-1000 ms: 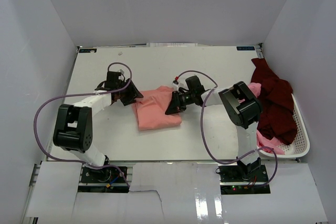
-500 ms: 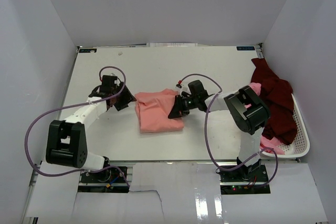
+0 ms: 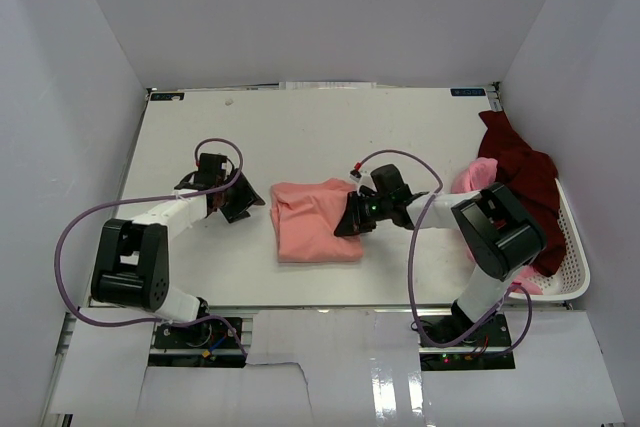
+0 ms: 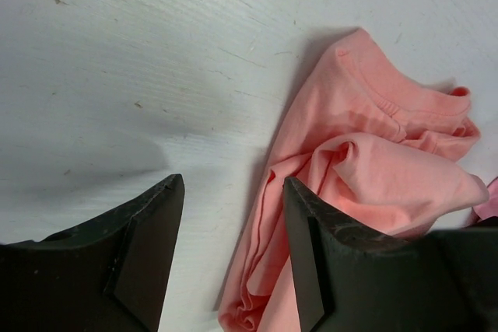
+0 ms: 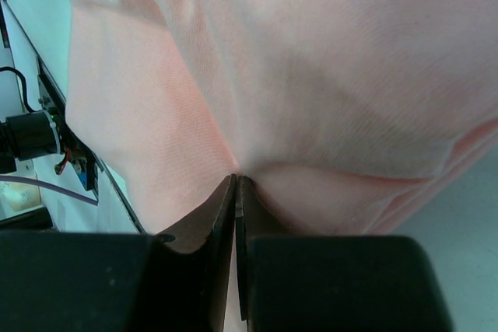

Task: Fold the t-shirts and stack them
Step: Fold the long partially folded tshirt into a neat square

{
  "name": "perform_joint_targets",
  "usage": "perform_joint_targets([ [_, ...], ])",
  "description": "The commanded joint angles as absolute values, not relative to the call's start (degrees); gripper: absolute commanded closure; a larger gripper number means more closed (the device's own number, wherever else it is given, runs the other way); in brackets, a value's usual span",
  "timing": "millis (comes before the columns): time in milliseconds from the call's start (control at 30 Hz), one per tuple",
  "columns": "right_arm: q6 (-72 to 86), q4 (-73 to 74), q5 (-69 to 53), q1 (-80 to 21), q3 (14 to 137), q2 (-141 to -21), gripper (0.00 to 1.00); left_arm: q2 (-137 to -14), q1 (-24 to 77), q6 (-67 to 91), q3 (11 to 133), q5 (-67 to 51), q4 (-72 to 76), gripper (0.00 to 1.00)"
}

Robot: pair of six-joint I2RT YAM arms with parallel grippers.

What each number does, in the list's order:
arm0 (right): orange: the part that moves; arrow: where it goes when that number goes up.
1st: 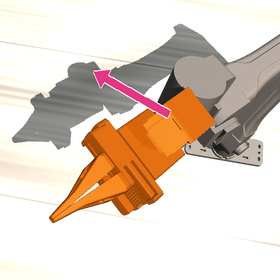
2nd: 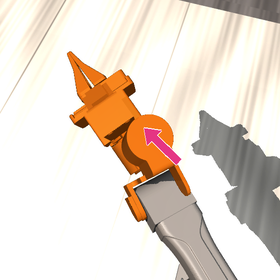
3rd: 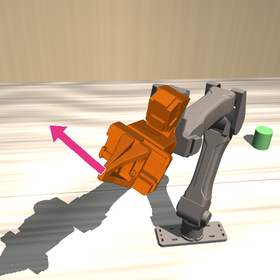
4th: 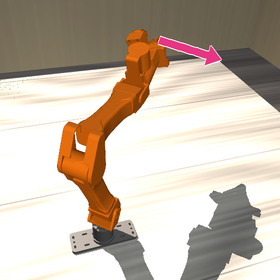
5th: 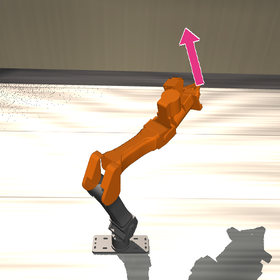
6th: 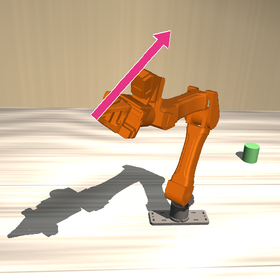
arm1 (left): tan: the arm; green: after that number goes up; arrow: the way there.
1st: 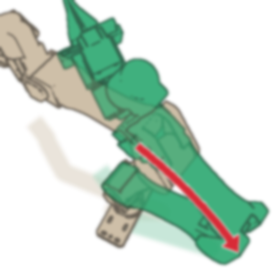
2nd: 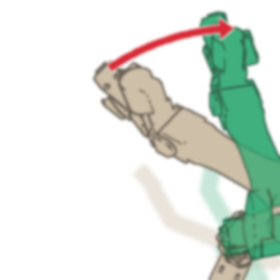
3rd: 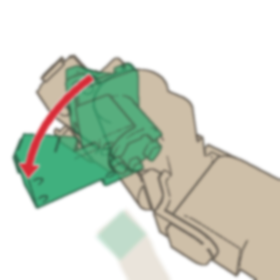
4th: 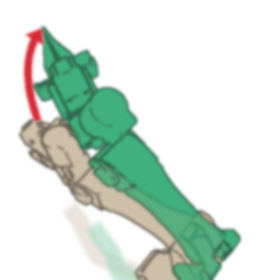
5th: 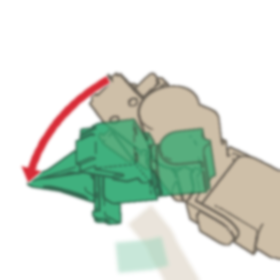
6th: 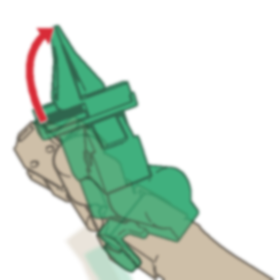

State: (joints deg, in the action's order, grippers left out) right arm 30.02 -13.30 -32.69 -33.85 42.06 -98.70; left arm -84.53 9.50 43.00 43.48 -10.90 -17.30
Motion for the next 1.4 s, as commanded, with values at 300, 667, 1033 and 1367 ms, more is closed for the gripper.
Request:
perform_joint_targets([
  [300,24.2,-1.5,-32.8,-34.5,51.0,-92.4,0.49,-75.7,9.7,41.4,43.6,-22.7,-12.0,0.31],
  [667,19.2,8.4,-30.4,-28.7,63.2,-95.8,0.44,-80.7,9.1,43.2,43.0,-33.0,-0.8,0.22],
  [1033,15.6,11.7,-30.4,-23.4,67.9,-102.4,0.40,-86.2,9.1,42.4,42.3,-37.8,7.1,0.31],
  [1367,15.8,12.3,-30.7,-22.2,66.9,-103.7,0.40,-88.7,9.1,41.6,41.5,-38.7,7.5,0.34],
])
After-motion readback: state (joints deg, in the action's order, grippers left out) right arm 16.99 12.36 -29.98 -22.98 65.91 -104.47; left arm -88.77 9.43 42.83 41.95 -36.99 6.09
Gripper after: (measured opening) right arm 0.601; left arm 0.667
